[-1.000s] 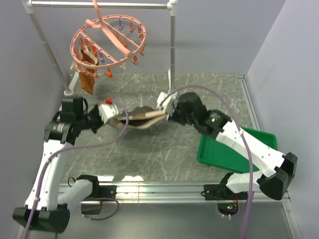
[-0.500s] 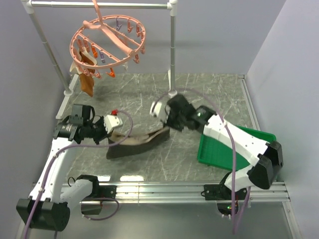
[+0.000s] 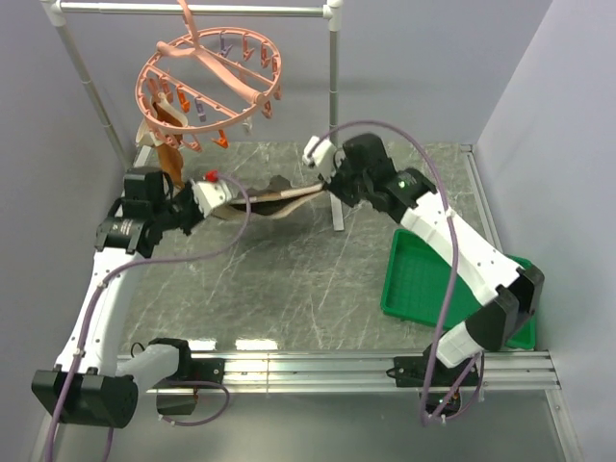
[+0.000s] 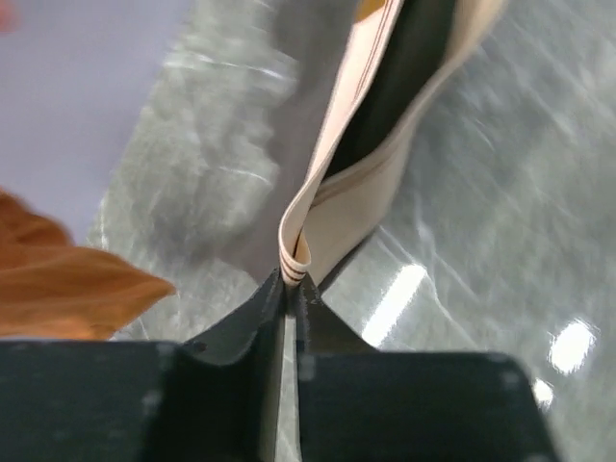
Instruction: Clip the underwear to the hanger
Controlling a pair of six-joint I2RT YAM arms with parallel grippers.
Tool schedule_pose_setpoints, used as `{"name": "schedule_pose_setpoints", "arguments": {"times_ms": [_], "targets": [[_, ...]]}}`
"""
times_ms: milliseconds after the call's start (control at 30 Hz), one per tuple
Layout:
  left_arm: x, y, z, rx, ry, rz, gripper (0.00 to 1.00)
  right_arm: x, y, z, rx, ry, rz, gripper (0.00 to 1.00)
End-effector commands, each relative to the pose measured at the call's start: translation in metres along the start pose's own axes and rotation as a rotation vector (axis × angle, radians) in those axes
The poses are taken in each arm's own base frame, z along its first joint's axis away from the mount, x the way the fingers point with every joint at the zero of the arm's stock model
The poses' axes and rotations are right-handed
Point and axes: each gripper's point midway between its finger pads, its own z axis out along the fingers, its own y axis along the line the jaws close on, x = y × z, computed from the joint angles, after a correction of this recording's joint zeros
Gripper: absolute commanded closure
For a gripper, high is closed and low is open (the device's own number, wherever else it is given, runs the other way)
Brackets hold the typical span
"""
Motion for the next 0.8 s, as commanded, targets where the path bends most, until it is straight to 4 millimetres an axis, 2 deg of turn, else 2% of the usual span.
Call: {"name": "schedule_pose_setpoints", "arguments": {"times_ms": [0,33,67,100,133,167,200,233,267,300,333,367,433,467,533,567,633,667,733,767], "targets": [[0.041,-0.060,-0.002,0.208,0.065,0.065,0.85,0.035,0.046,0.001,-0.115,0.047,-0.056,1.00],[0.055,-0.075,-0.001,0.275,0.082,0.133,0.78,0.043,0.069,0.006,-0.159,0.060,-0.093,1.00],[0.074,-0.094,-0.002,0.334,0.127,0.115,0.74,0.052,0.087,0.011,-0.195,0.070,-0.129,1.00],[0.101,-0.118,0.000,0.400,0.179,0.091,0.70,0.085,0.114,0.019,-0.251,0.147,-0.174,1.00],[0.113,-0.129,-0.001,0.443,0.201,0.125,0.68,0.094,0.148,0.019,-0.318,0.169,-0.241,1.00],[0.136,-0.152,-0.007,0.520,0.256,0.109,0.61,0.111,0.168,0.023,-0.359,0.218,-0.282,1.00],[0.143,-0.162,-0.011,0.557,0.272,0.112,0.52,0.139,0.190,0.023,-0.409,0.291,-0.318,1.00],[0.148,-0.169,-0.015,0.589,0.276,0.133,0.44,0.152,0.207,0.020,-0.449,0.332,-0.355,1.00],[0.148,-0.175,-0.018,0.609,0.274,0.125,0.38,0.162,0.228,0.013,-0.494,0.372,-0.381,0.90],[0.146,-0.179,-0.024,0.621,0.276,0.113,0.37,0.174,0.237,0.010,-0.519,0.408,-0.395,0.84],[0.143,-0.179,-0.026,0.618,0.271,0.110,0.37,0.178,0.243,0.005,-0.550,0.420,-0.390,0.75],[0.137,-0.174,-0.027,0.601,0.264,0.109,0.36,0.174,0.246,0.000,-0.571,0.408,-0.372,0.47],[0.130,-0.169,-0.028,0.571,0.257,0.083,0.37,0.159,0.242,-0.003,-0.563,0.373,-0.337,0.46],[0.125,-0.164,-0.028,0.555,0.247,0.083,0.38,0.144,0.236,-0.003,-0.544,0.336,-0.303,0.46],[0.122,-0.157,-0.021,0.506,0.241,0.051,0.39,0.136,0.221,-0.002,-0.528,0.331,-0.236,0.47],[0.122,-0.154,-0.017,0.488,0.241,0.033,0.41,0.120,0.217,-0.001,-0.542,0.307,-0.194,0.49],[0.123,-0.148,-0.007,0.455,0.249,-0.025,0.42,0.117,0.202,0.002,-0.547,0.325,-0.112,0.52],[0.123,-0.148,-0.005,0.459,0.251,-0.050,0.44,0.106,0.199,0.005,-0.565,0.311,-0.073,0.53],[0.121,-0.147,0.006,0.463,0.245,-0.122,0.44,0.107,0.184,0.013,-0.537,0.324,-0.024,0.56],[0.121,-0.145,0.010,0.451,0.241,-0.154,0.44,0.115,0.178,0.020,-0.504,0.353,-0.024,0.57]]}}
